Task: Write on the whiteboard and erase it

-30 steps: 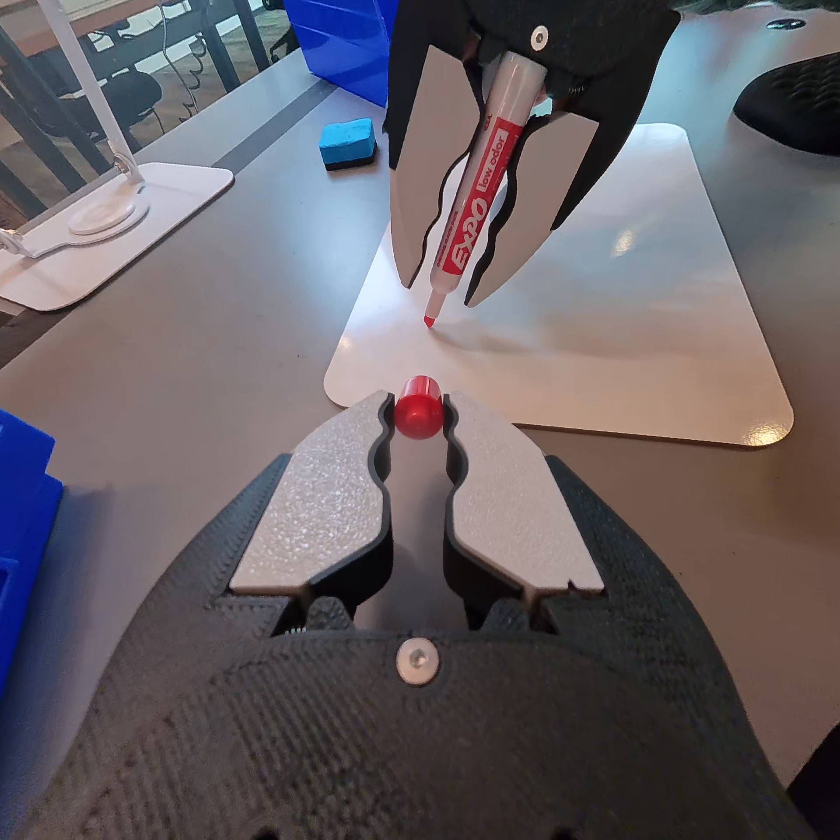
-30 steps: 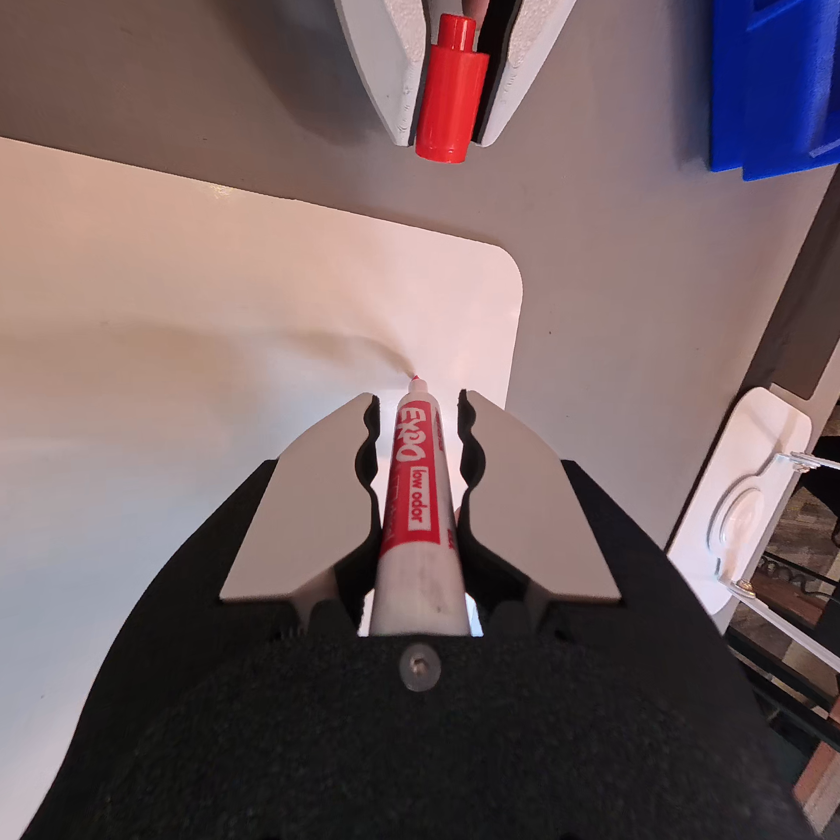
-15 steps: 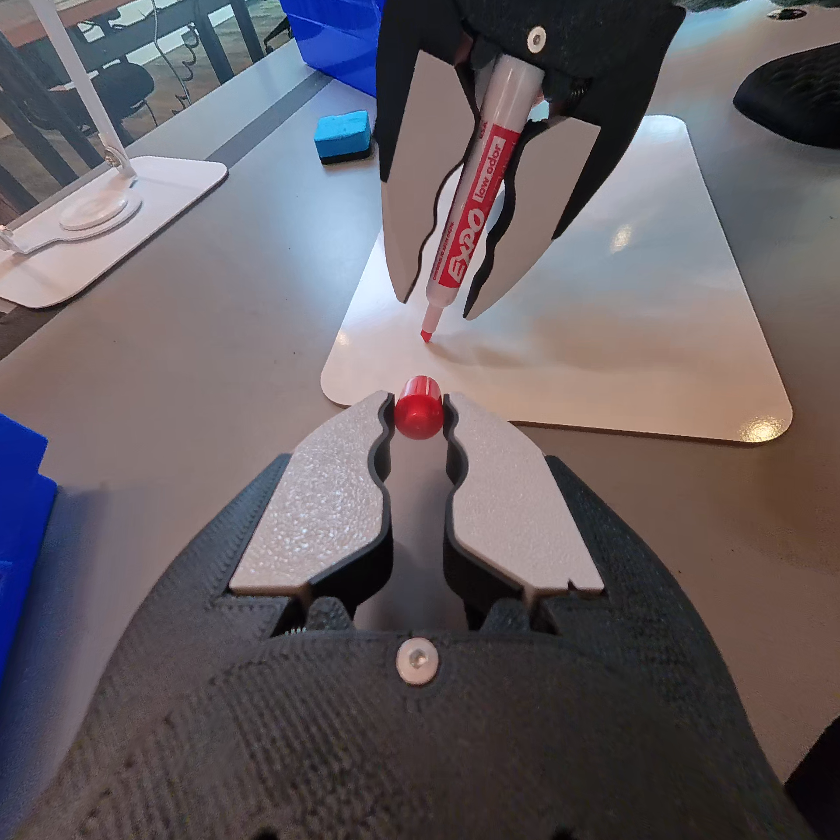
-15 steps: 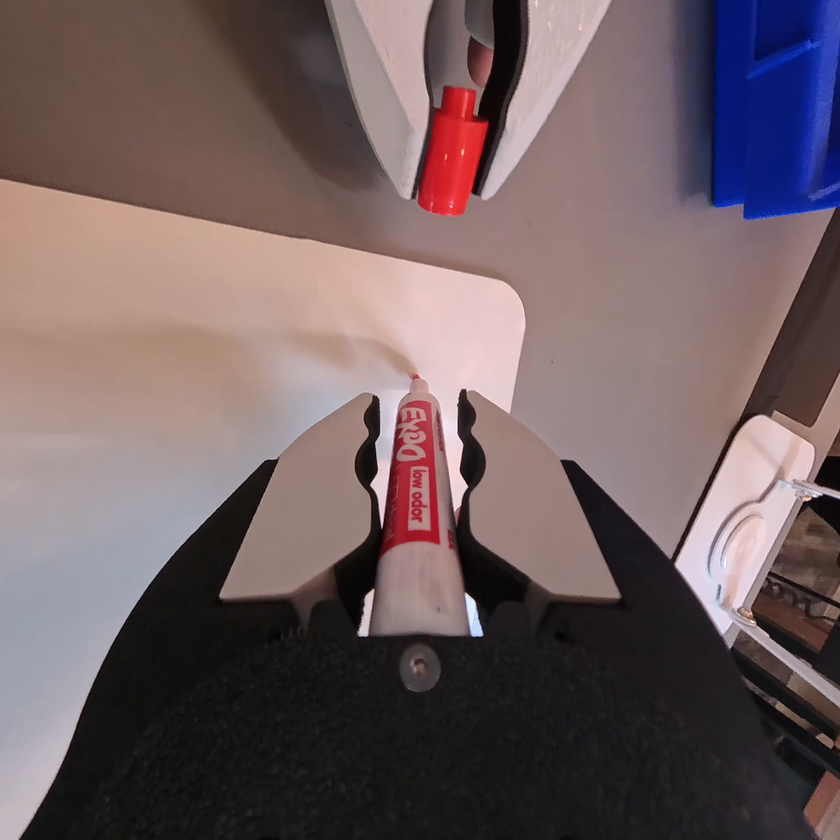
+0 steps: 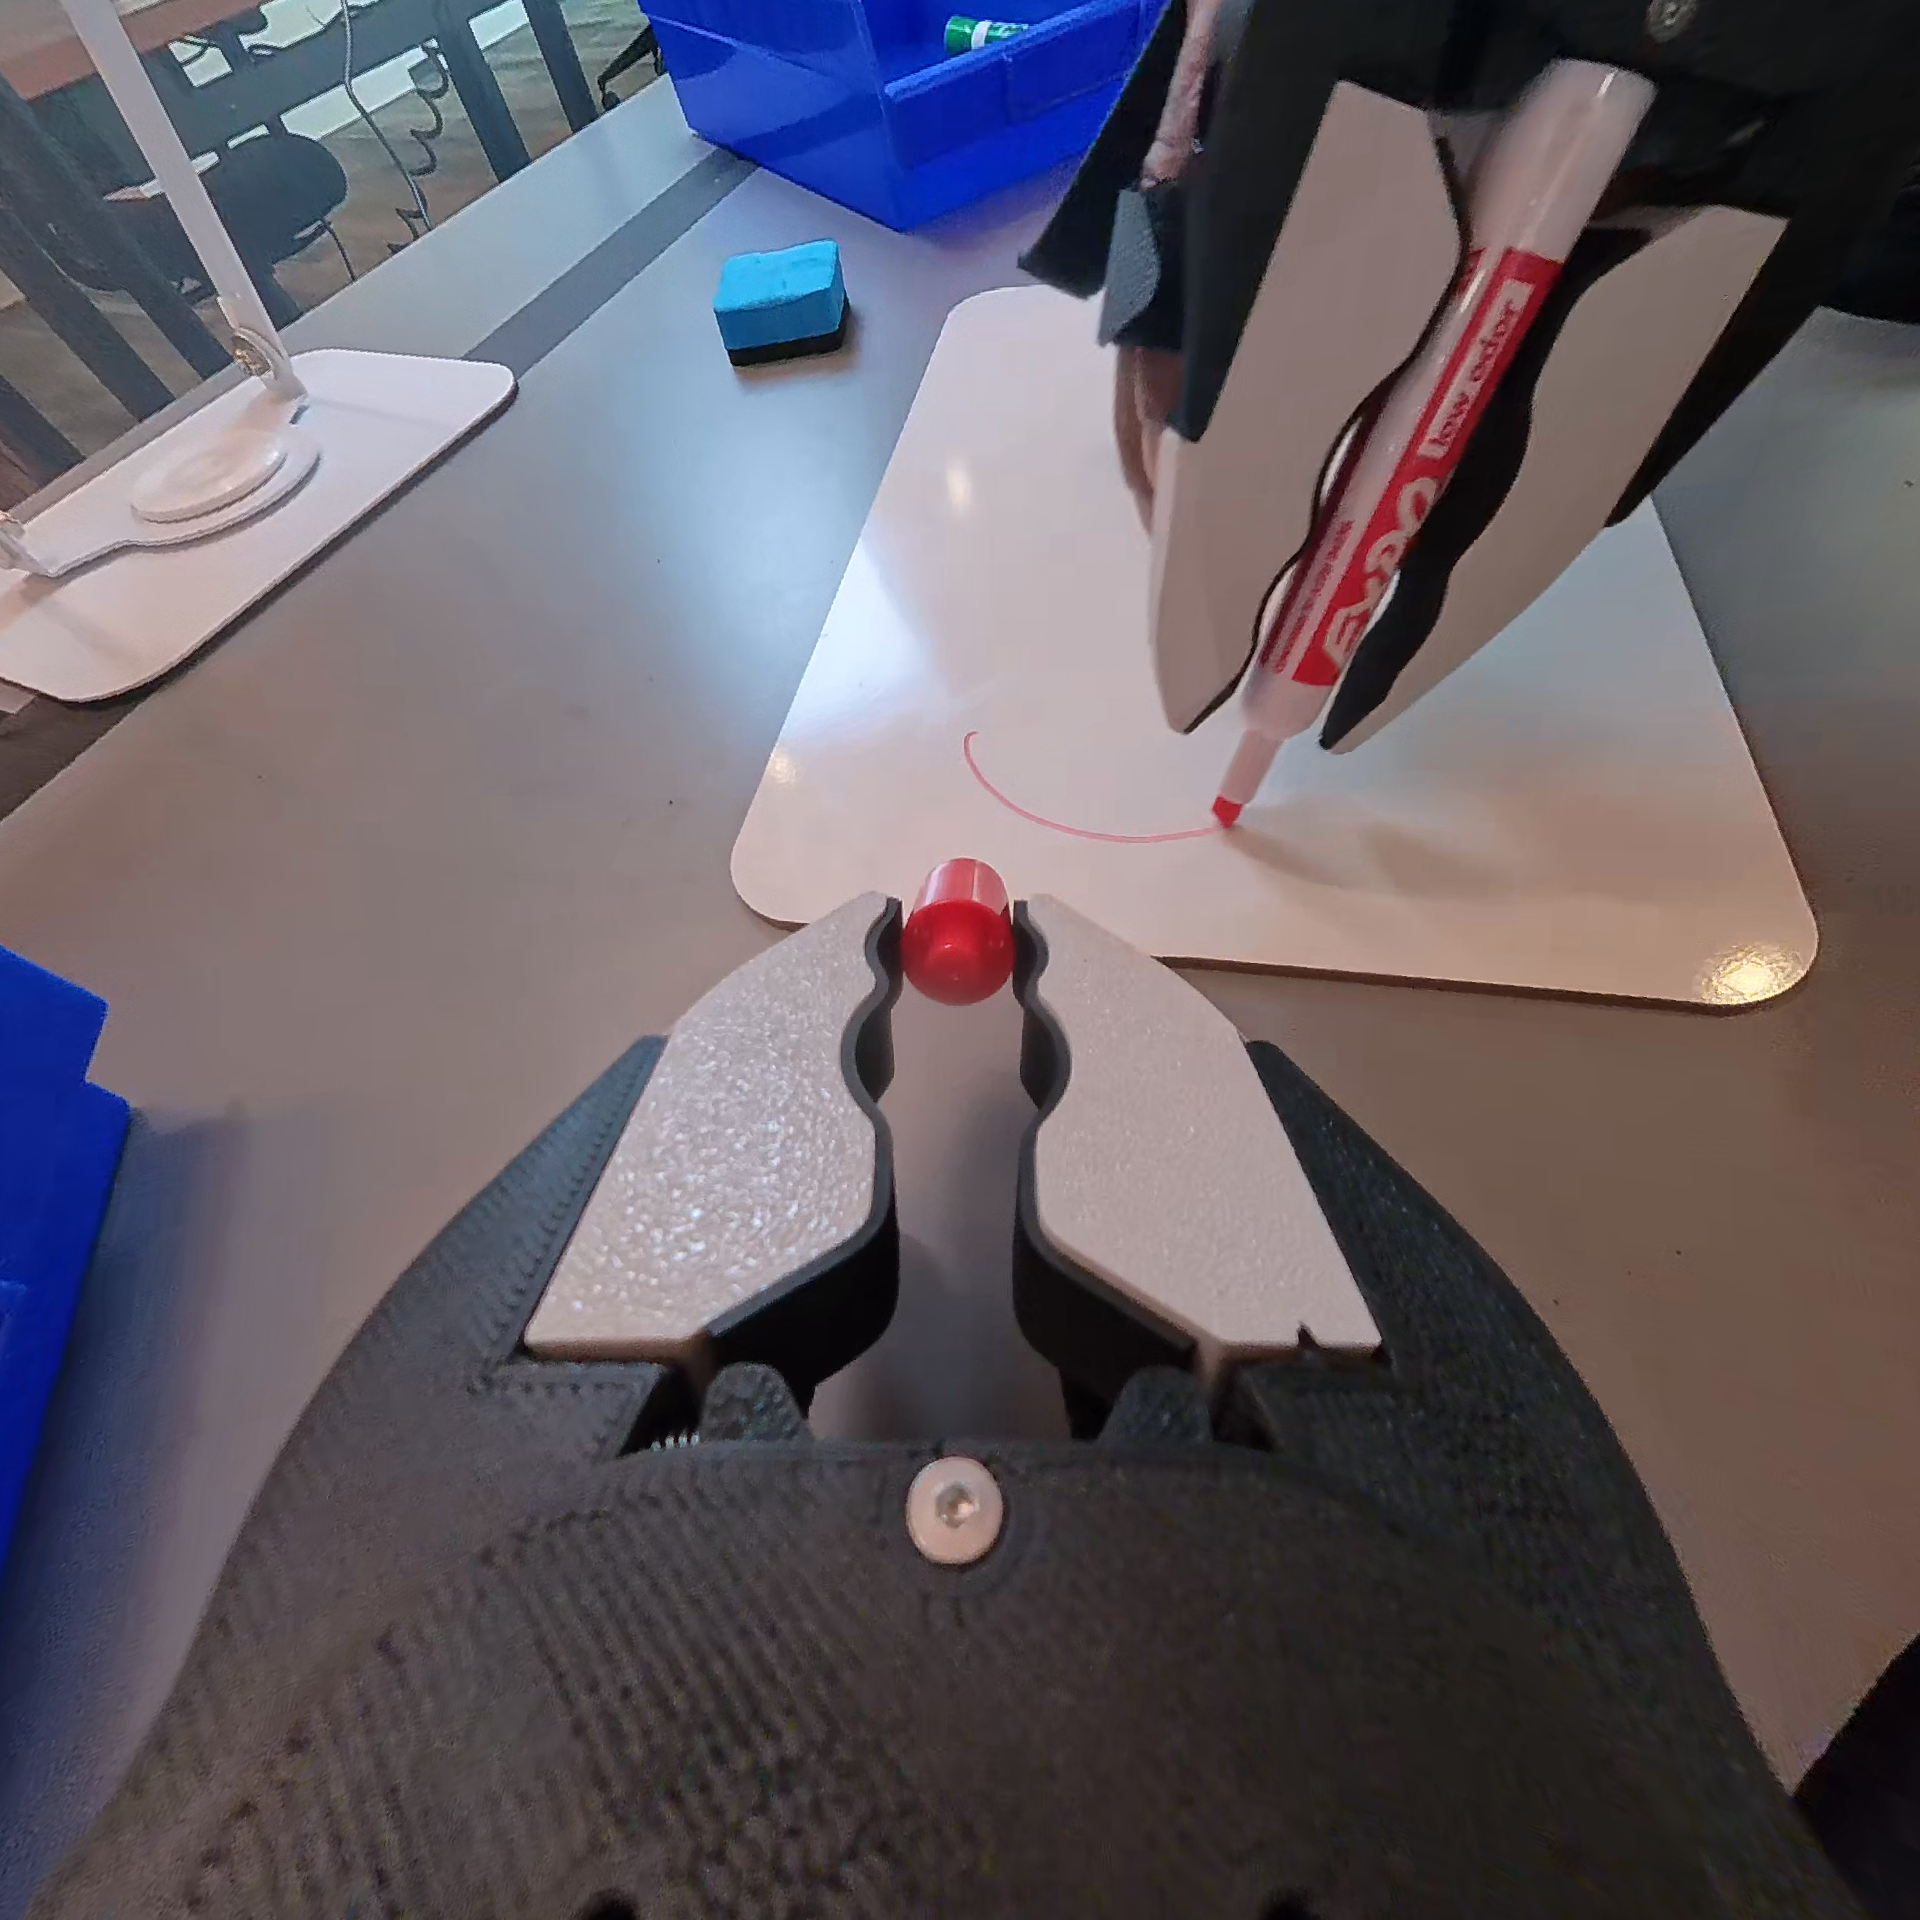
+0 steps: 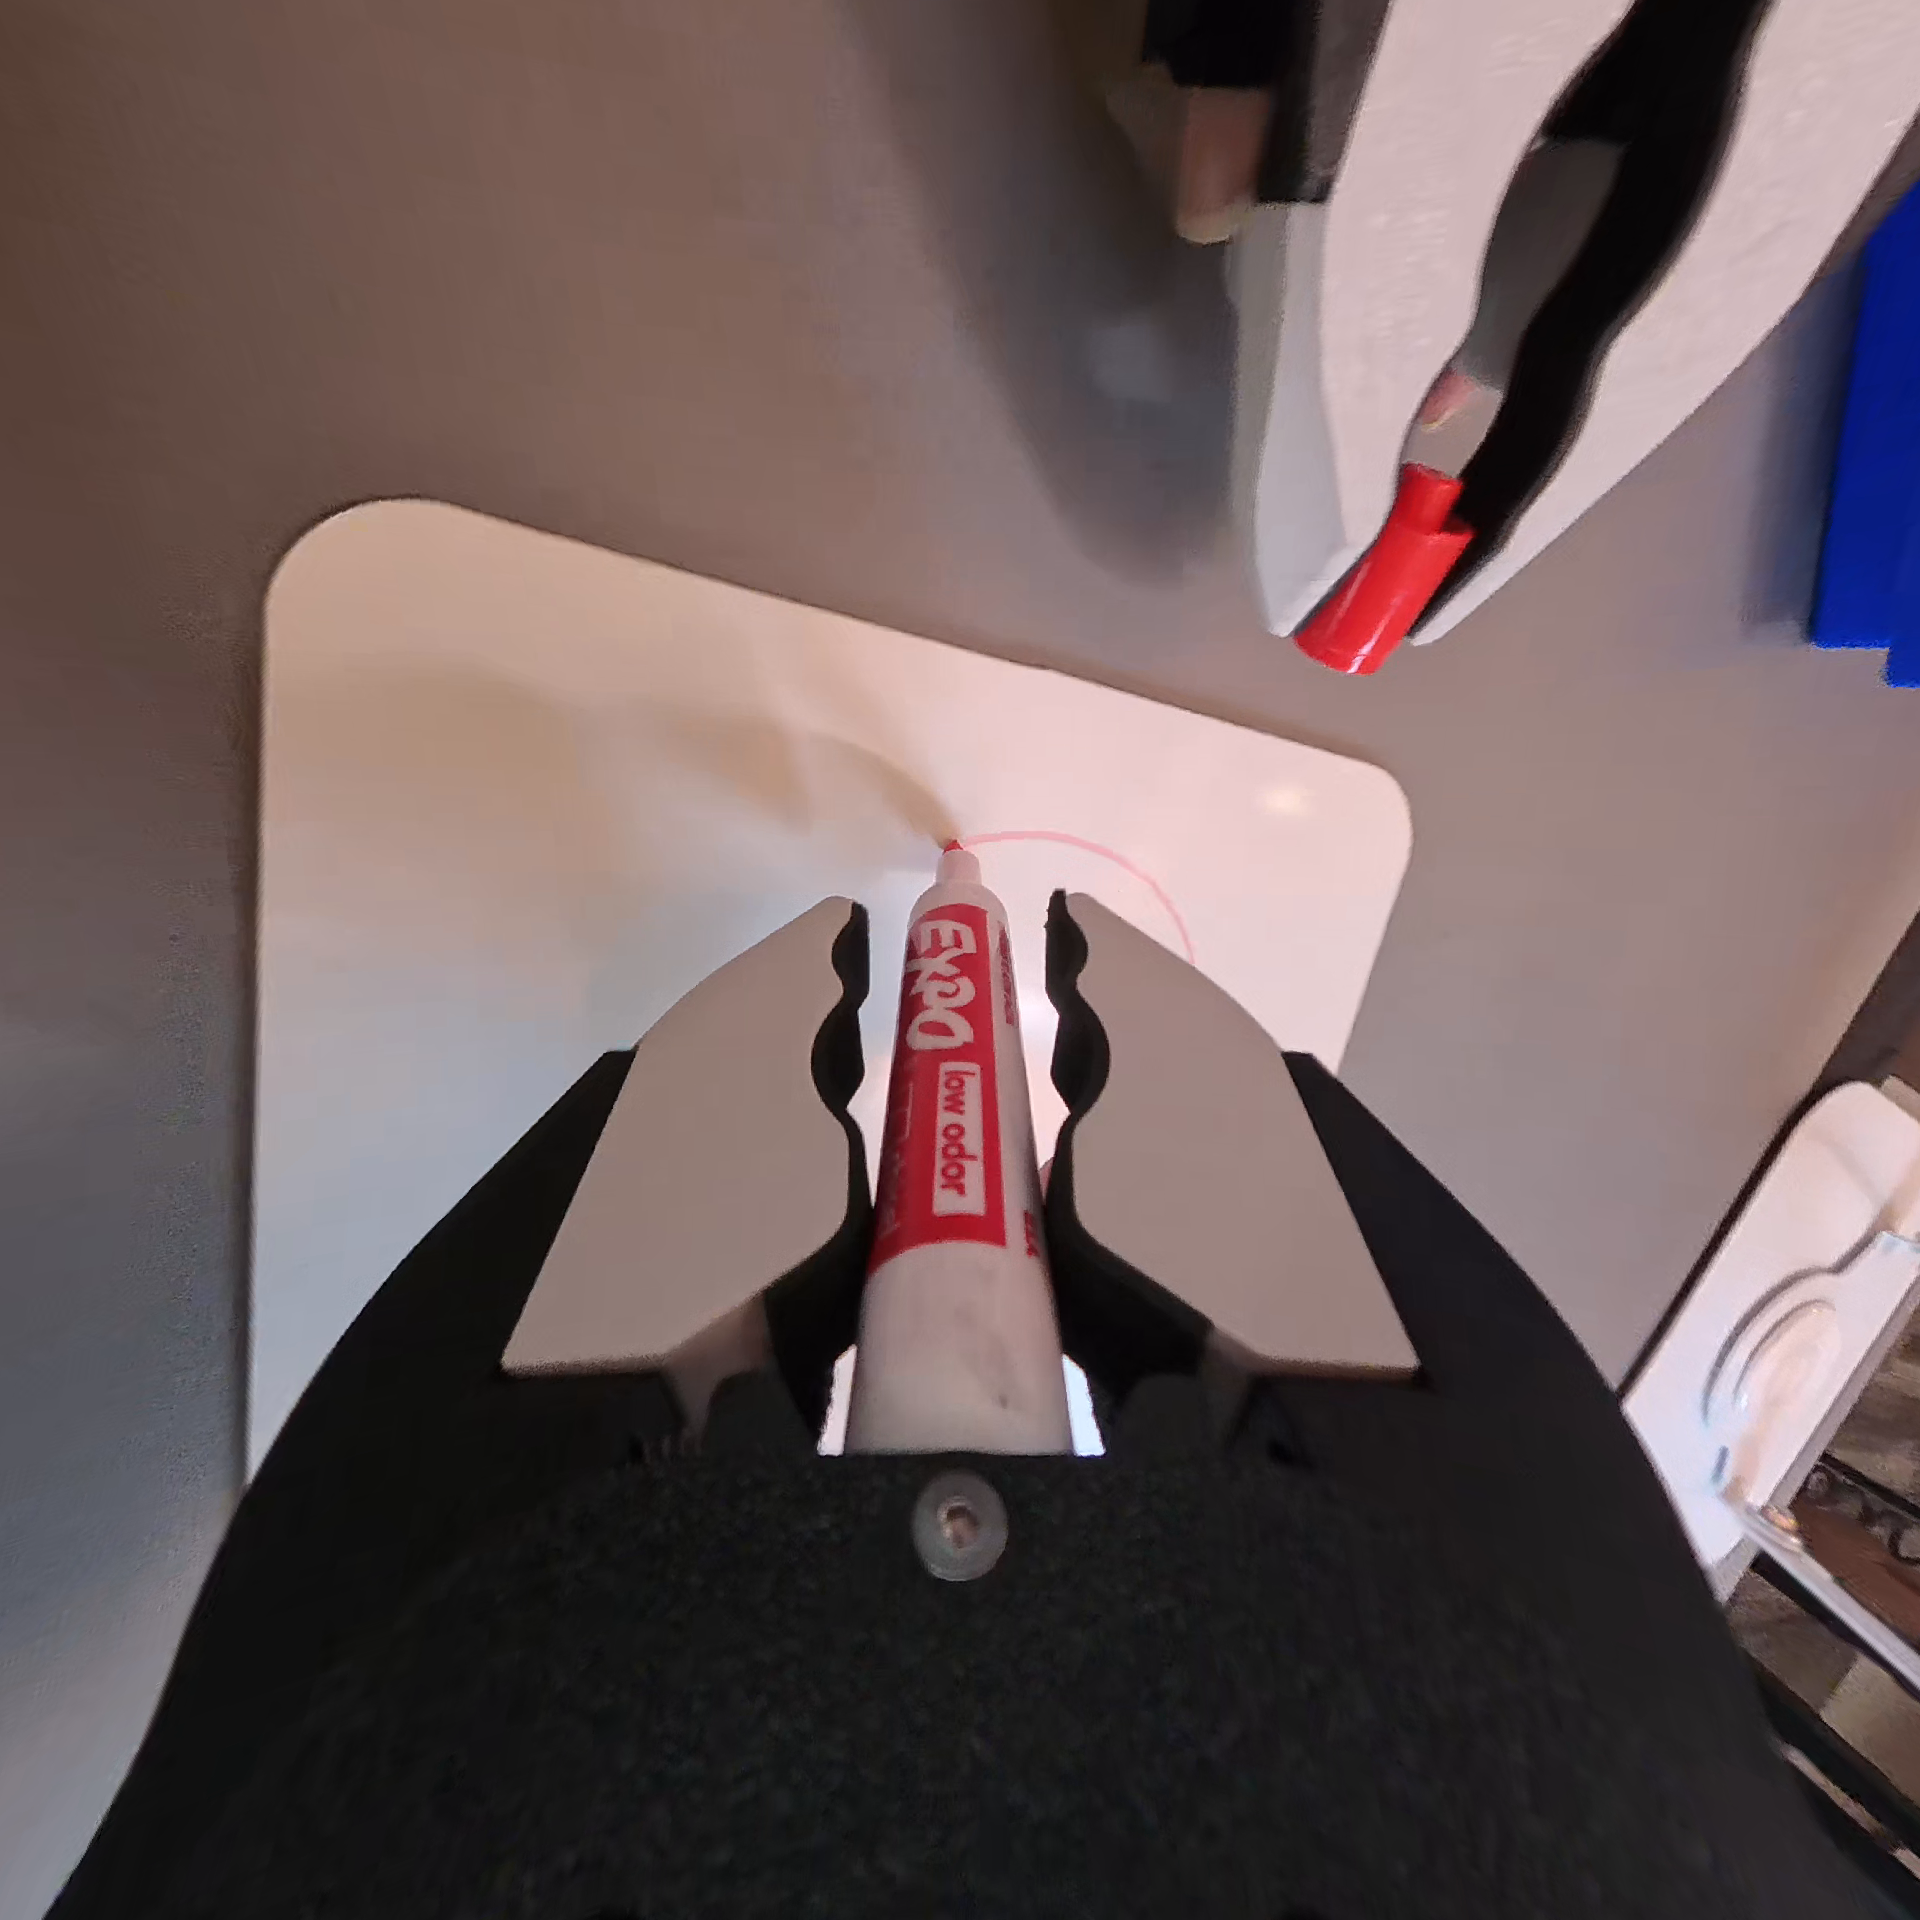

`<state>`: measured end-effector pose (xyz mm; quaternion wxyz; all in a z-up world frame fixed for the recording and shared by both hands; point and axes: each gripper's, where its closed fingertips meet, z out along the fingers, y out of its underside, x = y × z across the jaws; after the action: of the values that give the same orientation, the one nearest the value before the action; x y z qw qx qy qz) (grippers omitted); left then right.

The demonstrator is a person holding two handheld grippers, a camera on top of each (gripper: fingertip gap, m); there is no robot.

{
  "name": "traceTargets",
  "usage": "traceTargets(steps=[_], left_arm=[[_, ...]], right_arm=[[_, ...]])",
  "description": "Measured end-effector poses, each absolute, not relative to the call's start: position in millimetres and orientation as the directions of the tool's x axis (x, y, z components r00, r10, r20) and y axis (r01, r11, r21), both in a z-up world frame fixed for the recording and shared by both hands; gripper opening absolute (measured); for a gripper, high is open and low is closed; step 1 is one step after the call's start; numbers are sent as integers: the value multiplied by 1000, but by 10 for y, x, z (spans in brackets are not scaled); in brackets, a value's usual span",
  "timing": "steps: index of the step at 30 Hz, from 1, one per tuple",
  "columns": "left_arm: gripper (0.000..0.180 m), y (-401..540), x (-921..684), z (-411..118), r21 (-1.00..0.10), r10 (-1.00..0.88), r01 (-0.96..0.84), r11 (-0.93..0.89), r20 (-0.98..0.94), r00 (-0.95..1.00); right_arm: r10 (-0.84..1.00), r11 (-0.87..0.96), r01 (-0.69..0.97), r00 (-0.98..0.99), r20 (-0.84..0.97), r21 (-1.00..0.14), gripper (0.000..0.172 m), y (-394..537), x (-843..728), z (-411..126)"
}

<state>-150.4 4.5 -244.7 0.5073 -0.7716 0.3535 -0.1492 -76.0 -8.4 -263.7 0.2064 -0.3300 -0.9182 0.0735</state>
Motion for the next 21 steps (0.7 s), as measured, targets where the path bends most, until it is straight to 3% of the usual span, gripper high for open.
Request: traceTargets(steps=[11, 21], left_arm=[[20, 44, -1498, -2461, -883, -697, -407, -236, -138, 703], [20, 37, -1497, -2462, -883, -702, -403, -240, -129, 700]], right_arm=[[691, 717, 670, -646, 323, -194, 35, 320, -413, -2632], [704, 702, 678, -618, 349, -216, 35, 652, -805, -2634]])
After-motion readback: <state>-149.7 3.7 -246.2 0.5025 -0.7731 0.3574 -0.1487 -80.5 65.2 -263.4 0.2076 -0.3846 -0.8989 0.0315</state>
